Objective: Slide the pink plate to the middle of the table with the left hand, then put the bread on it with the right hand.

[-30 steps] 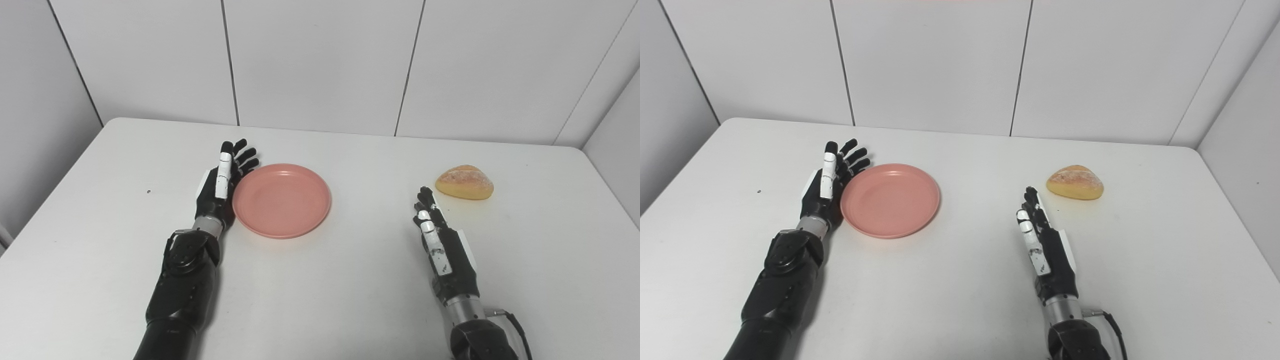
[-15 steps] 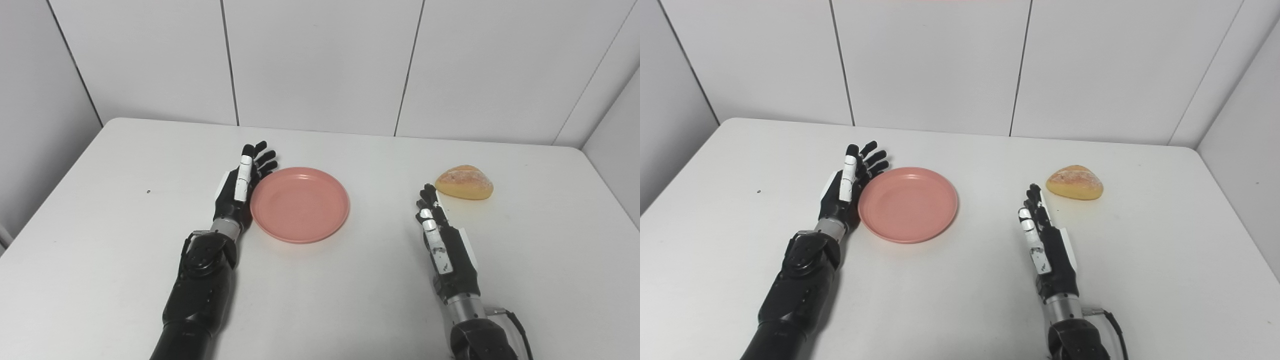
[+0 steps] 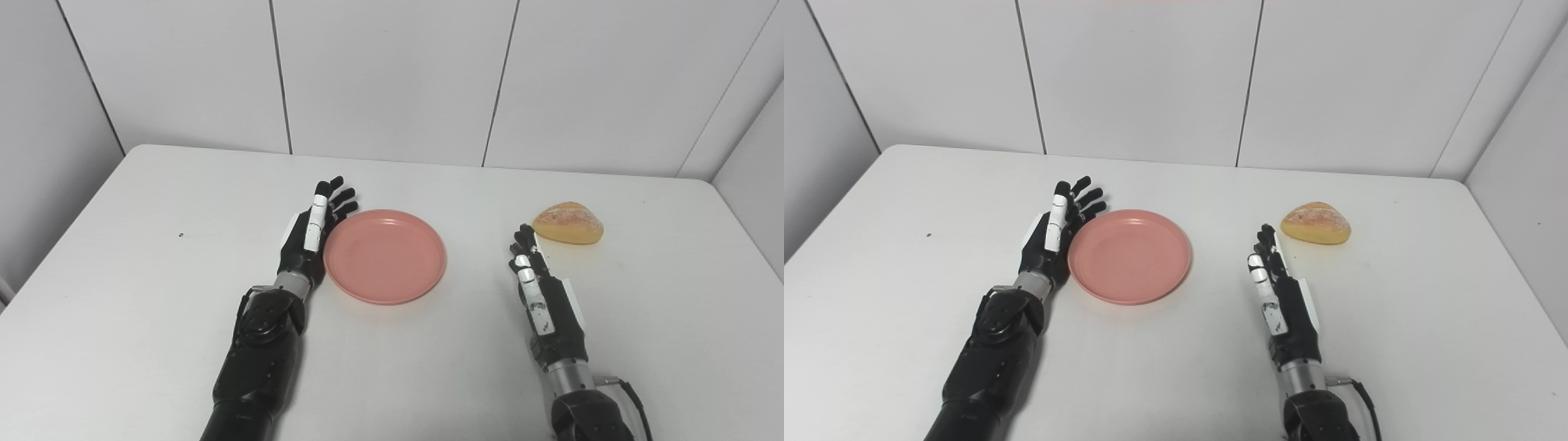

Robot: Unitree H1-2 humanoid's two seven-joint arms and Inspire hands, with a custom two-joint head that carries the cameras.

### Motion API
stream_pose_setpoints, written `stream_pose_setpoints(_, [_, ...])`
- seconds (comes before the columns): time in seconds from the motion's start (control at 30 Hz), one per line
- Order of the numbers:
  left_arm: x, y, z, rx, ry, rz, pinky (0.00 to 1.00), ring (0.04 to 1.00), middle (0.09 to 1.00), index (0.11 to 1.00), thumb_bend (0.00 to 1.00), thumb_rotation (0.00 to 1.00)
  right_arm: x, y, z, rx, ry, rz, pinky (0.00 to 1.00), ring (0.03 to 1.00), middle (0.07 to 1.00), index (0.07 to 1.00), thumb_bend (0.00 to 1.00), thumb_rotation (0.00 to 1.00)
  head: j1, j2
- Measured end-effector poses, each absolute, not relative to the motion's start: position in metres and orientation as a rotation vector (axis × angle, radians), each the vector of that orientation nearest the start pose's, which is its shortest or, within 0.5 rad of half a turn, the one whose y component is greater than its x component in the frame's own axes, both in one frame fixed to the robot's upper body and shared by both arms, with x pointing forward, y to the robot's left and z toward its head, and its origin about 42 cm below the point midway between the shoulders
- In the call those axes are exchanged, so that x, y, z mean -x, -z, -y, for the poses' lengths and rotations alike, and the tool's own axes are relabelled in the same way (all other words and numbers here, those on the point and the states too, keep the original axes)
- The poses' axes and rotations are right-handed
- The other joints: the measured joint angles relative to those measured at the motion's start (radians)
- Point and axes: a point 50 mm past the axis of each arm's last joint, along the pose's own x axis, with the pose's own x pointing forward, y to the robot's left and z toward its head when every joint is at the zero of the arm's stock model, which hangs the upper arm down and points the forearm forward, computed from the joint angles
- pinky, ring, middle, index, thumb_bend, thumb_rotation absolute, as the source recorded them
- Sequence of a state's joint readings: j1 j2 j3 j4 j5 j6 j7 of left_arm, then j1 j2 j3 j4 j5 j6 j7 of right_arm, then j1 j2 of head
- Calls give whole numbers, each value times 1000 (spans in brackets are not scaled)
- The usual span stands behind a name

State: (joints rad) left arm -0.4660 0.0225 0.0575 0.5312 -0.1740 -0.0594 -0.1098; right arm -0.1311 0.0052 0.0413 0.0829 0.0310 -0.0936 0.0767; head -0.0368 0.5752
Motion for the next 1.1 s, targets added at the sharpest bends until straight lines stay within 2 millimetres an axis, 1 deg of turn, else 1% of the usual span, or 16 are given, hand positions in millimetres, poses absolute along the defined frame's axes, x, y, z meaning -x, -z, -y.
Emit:
stream_pose_setpoints(0.1, [-425,-114,-185,148,162,-17,963,879,897,906,780,1000,-325,-117,182,-28,-151,138,1000,1000,1000,996,600,893,0,3])
stream_pose_setpoints(0.2, [-422,-114,-182,150,170,-15,930,875,897,904,772,1000,-325,-117,182,-28,-151,138,1000,1000,1000,997,598,897,0,5])
stream_pose_setpoints(0.3, [-420,-113,-179,150,177,-15,938,874,896,899,765,1000,-325,-117,182,-24,-152,138,1000,1000,1000,997,599,897,-2,8])
stream_pose_setpoints(0.33, [-420,-113,-178,151,180,-15,966,887,905,910,770,1000,-325,-117,182,-24,-152,138,1000,1000,1000,996,603,895,-3,8])
stream_pose_setpoints(0.5, [-415,-113,-173,150,197,-16,998,883,908,906,795,1000,-325,-117,181,-20,-151,139,1000,1000,997,989,610,903,-5,11])
stream_pose_setpoints(0.7, [-413,-113,-168,156,208,-21,1000,883,901,901,792,1000,-324,-117,181,-16,-149,139,1000,999,992,983,621,899,-6,15])
stream_pose_setpoints(0.8, [-412,-112,-166,159,210,-20,963,878,897,900,783,1000,-324,-117,181,-15,-149,139,1000,998,992,984,622,900,-8,15])
stream_pose_setpoints(0.83, [-411,-112,-166,160,211,-21,936,869,892,895,780,1000,-324,-117,181,-15,-150,139,1000,1000,993,983,621,882,-8,18])
stream_pose_setpoints(0.97, [-409,-111,-162,167,216,-21,955,872,892,895,785,1000,-324,-117,181,-19,-154,139,1000,1000,997,986,633,882,-12,18])
stream_pose_setpoints(1.1, [-407,-111,-160,168,231,-20,966,875,897,906,784,1000,-324,-117,181,-21,-154,139,1000,1000,997,986,621,869,-14,20])
